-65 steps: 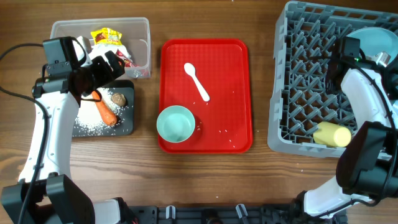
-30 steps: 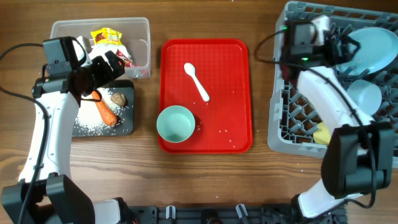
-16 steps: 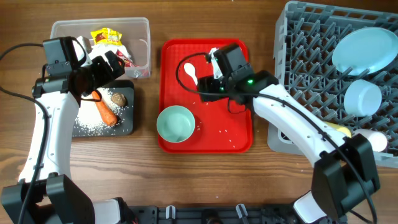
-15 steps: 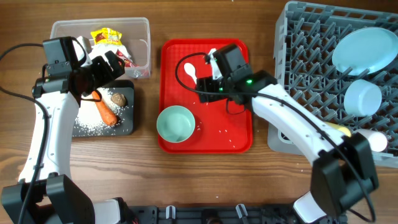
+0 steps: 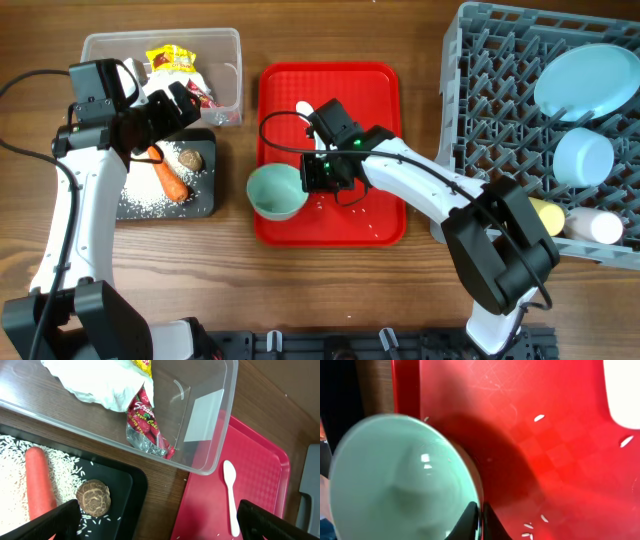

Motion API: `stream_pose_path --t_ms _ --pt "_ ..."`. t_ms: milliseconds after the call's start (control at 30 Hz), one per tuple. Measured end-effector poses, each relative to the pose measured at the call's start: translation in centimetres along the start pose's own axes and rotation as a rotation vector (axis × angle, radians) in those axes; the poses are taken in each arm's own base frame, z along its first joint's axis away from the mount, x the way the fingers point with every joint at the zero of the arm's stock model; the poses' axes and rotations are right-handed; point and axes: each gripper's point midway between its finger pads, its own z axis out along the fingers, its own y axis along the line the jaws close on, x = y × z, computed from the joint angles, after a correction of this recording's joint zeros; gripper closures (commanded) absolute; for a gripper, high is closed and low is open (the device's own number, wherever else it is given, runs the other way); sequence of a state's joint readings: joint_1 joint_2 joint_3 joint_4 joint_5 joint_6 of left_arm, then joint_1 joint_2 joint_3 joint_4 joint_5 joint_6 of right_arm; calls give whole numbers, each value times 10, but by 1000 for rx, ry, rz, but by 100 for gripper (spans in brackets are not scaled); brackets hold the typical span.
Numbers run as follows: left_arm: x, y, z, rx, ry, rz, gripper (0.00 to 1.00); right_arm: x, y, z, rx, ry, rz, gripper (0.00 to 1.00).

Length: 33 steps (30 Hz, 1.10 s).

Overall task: Sort waste into correct bins and load items into the dishwasher rack
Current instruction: 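Carry the green bowl with the right gripper and set it in the rack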

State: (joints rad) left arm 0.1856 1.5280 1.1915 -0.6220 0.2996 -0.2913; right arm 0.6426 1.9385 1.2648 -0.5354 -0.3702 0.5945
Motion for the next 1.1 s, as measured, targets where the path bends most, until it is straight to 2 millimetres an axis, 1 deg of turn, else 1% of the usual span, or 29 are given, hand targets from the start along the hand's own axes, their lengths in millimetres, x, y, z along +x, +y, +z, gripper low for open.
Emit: stream_pose_path --t_ms 133,167,200,233,267,300,333,367,400,433,467,533,600,667,700,767,800,867,900,967,1000,1100 --pt "0 0 0 0 0 0 0 0 -2 -1 2 3 12 96" --pt "0 0 0 0 0 0 0 0 -11 -6 26 10 28 96" --pt "0 0 0 0 0 0 0 -1 -14 -9 36 4 34 96" --pt "0 0 0 0 0 0 0 -4 -21 -18 64 -13 39 96" --pt "0 0 0 0 -1 0 0 -8 -29 -31 98 -38 48 96" --pt "0 0 0 0 0 0 0 -15 -36 -51 130 -89 55 96" --pt "0 0 0 0 0 0 0 -23 -43 -77 167 -153 57 96" --pt "0 0 0 1 0 0 0 -35 -53 -115 212 -256 64 96" --pt "0 0 0 0 0 0 0 -42 -66 -160 282 -374 77 96" --pt "0 0 0 0 0 0 0 -48 -82 -217 375 -533 105 96" --pt "0 0 0 0 0 0 0 -49 -90 -242 421 -602 121 96" --pt "0 0 0 0 0 0 0 -38 -123 -312 639 -785 189 96" --pt "0 0 0 0 0 0 0 -28 -150 -363 818 -922 265 96" --pt "0 0 0 0 0 0 0 -15 -177 -403 1024 -992 328 96" --pt "0 0 0 0 0 0 0 -10 -188 -415 1116 -996 348 96" --pt "0 0 0 0 0 0 0 0 -212 -436 1328 -954 372 96" --pt "0 0 0 0 0 0 0 0 -221 -441 1409 -920 371 96" --pt "0 0 0 0 0 0 0 -10 -235 -442 1522 -844 336 96" --pt "0 0 0 0 0 0 0 -21 -241 -434 1584 -754 268 96" --pt "1 0 0 -1 2 -1 0 -35 -250 -421 1682 -587 147 95" --pt "0 0 0 -1 -1 0 0 -43 -257 -413 1752 -476 83 96" --pt "0 0 0 0 1 0 0 -59 -268 -399 1908 -222 -47 96"
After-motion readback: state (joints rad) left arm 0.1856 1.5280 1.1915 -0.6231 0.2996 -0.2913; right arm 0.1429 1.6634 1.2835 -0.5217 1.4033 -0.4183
